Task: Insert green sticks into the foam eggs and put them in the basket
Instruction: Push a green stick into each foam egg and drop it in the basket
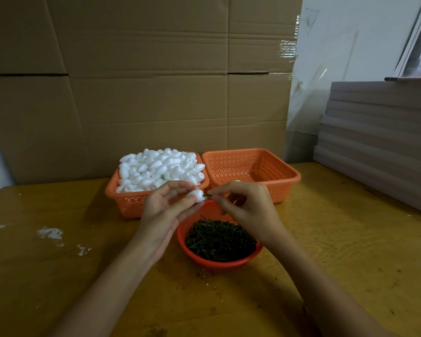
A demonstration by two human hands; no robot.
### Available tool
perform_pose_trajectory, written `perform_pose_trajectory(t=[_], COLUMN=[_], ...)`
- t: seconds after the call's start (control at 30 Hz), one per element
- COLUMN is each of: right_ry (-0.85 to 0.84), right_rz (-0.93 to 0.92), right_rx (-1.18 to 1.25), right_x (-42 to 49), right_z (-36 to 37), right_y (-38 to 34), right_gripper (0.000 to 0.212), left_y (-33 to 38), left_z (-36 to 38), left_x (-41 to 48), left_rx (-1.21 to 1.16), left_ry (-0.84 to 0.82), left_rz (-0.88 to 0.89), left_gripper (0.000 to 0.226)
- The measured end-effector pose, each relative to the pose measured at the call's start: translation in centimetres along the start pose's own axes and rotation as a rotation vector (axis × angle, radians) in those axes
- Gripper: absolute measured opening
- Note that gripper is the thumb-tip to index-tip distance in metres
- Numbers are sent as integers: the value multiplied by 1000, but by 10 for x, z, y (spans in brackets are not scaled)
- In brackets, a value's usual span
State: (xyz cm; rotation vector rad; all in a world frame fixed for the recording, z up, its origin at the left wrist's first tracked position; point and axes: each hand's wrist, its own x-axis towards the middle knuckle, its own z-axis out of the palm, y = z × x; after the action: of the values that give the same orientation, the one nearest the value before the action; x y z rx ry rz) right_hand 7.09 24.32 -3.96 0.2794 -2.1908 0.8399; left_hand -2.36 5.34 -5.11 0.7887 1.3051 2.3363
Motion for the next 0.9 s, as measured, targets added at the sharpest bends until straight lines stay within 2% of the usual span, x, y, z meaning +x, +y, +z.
perform_pose_trajectory(t=[0.4, 0.7, 0.9], right_ry=[12, 10, 5], right_rz=[5, 19, 29], right_rx=[47, -30, -40], right_x=[-1, -2, -2], right_z=[4, 8, 7], right_y=[2, 3, -1], right_gripper=[10, 7, 8], left_y=[0, 0, 1], left_z=[1, 4, 4], left_x=[-2, -4, -4], left_rx=[33, 84, 131], left_ry=[-7, 24, 33], left_rz=[11, 25, 34], left_gripper=[29, 42, 37])
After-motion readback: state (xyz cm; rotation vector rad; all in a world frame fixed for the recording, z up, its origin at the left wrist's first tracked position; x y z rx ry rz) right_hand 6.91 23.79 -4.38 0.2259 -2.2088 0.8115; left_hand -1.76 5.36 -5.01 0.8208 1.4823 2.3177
